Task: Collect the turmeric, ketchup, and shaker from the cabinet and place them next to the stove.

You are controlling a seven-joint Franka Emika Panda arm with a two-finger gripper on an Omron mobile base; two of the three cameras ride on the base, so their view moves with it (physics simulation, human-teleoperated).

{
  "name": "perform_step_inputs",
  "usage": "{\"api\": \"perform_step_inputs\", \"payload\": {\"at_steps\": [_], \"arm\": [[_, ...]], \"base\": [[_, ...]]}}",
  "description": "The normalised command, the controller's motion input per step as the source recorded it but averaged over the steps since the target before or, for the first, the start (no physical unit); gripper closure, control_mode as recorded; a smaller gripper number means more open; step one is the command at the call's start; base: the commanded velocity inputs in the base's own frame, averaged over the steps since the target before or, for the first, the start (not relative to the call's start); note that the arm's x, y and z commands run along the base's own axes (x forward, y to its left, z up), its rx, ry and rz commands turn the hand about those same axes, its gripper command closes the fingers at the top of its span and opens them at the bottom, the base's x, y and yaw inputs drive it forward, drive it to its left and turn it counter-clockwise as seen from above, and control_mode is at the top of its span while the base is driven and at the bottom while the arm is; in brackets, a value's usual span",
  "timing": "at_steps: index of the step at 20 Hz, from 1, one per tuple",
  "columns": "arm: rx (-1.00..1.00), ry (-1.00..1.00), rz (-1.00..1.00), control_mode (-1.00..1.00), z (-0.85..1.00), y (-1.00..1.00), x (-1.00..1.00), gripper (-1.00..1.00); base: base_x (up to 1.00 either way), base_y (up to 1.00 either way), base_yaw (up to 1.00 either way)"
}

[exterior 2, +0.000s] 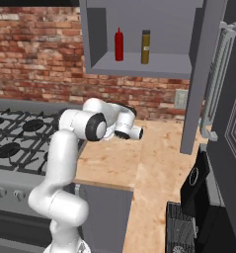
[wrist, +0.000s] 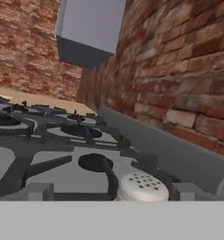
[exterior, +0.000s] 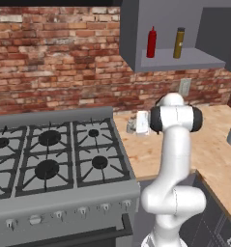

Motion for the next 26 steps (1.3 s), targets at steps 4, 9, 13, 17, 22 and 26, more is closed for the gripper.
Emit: {"api": "perform_step_inputs", "payload": {"at_steps": [4,9,13,17,22,26], "arm": [[-0.06,-0.25,0.00,-1.00,0.81,0.00,-0.17,-1.00],[-0.05,-0.25,-0.02,-1.00,0.97,0.00,-0.46,-1.00],[0.00,-0.12,-0.08,-1.00,0.93,0.03,-0.57,-1.00],[0.02,-0.02,-0.23,-1.00,0.56,0.07,-0.80,-1.00],[0.05,0.00,-0.30,-1.00,0.55,0.03,-0.83,-1.00],[0.04,0.06,-0.27,-1.00,0.70,0.01,-0.76,-1.00]], "base": [[0.00,0.00,0.00],[0.00,0.00,0.00],[0.00,0.00,0.00],[0.00,0.00,0.00],[0.00,0.00,0.00],[0.00,0.00,0.00]]}}
